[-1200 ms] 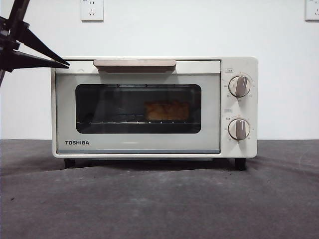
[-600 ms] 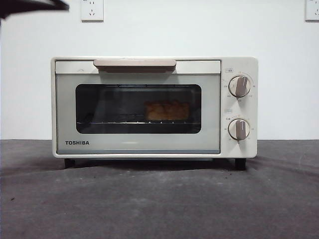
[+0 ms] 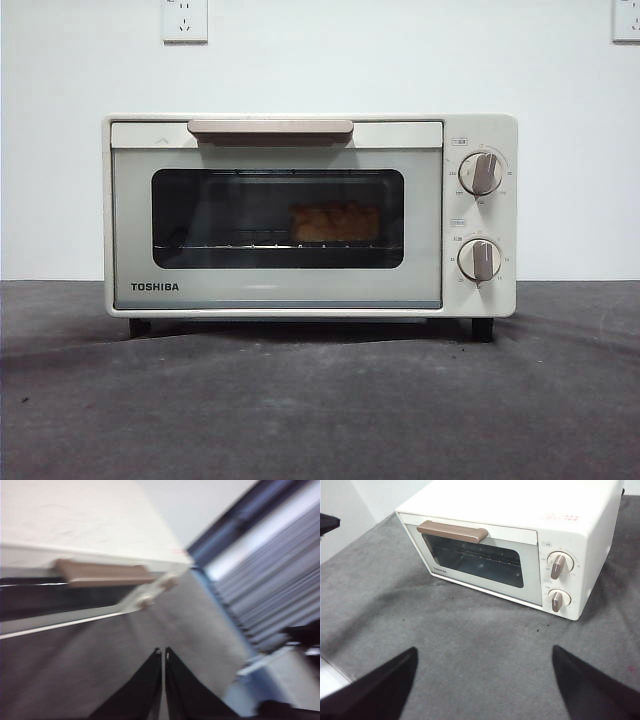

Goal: The left arm flap open the oven, the right arm pick bread and place it into oven, the left arm flap close the oven

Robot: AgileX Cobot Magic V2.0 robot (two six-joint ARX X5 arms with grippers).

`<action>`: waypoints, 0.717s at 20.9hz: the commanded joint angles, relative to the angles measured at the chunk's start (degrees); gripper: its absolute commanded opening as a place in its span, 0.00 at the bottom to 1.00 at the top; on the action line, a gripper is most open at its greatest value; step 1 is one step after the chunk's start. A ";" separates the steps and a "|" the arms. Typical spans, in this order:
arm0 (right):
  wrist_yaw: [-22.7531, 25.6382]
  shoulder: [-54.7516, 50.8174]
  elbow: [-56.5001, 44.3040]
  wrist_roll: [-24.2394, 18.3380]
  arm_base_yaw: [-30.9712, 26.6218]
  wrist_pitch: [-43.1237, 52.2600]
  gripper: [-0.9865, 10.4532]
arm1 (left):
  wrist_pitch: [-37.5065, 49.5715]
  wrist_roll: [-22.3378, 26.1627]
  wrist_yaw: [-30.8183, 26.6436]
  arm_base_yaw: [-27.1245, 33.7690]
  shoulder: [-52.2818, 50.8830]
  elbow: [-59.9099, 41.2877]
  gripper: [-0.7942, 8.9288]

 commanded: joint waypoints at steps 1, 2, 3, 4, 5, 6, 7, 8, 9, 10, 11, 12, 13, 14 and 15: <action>-0.07 0.20 1.01 -4.13 0.52 0.50 0.18 | -6.16 9.99 -7.63 -0.20 -3.23 0.96 0.10; -0.02 0.20 1.01 -4.81 0.52 0.52 0.08 | -8.00 10.60 -10.16 -0.17 -4.35 0.96 0.10; 0.52 0.20 1.01 -4.94 0.52 0.57 0.09 | -9.29 10.69 -11.82 -0.17 -5.20 0.96 0.10; 1.53 0.20 1.01 -4.70 0.52 0.57 0.10 | -10.64 10.71 -12.44 -0.17 -5.99 0.96 0.10; 2.71 0.20 1.01 -4.31 0.52 0.57 0.10 | -11.58 10.71 -12.46 -0.17 -6.60 0.96 0.10; 3.30 0.20 1.01 -4.24 0.52 0.57 0.10 | -12.11 10.73 -12.46 -0.17 -7.08 0.96 0.10; 3.15 0.20 1.01 -4.24 0.52 0.55 0.10 | -12.46 10.73 -12.46 -0.17 -7.58 0.96 0.10; 3.08 0.17 1.01 -4.24 0.52 0.57 0.10 | -12.61 10.73 -12.46 -0.17 -8.02 0.96 0.10; 2.99 0.15 1.01 -3.93 0.52 0.59 0.10 | -12.63 10.73 -12.46 -0.17 -8.35 0.96 0.10; 3.04 0.15 1.01 -3.87 0.52 0.59 0.10 | -12.61 10.73 -12.44 -0.17 -8.76 0.96 0.10; 3.13 0.15 1.01 -3.87 0.52 0.59 0.10 | -12.61 10.73 -12.44 -0.17 -9.09 0.96 0.10; 3.13 0.15 1.01 -3.87 0.52 0.59 0.10 | -12.63 10.73 -12.44 -0.17 -9.35 0.96 0.10; 3.15 0.15 1.01 -3.87 0.52 0.59 0.10 | -12.63 10.73 -12.44 -0.17 -9.64 0.96 0.10; 3.13 0.15 1.01 -3.87 0.52 0.59 0.10 | -12.61 10.73 -12.44 -0.17 -9.84 0.96 0.10; 3.08 0.15 1.01 -3.87 0.52 0.59 0.10 | -12.61 10.73 -12.46 -0.17 -9.99 0.96 0.10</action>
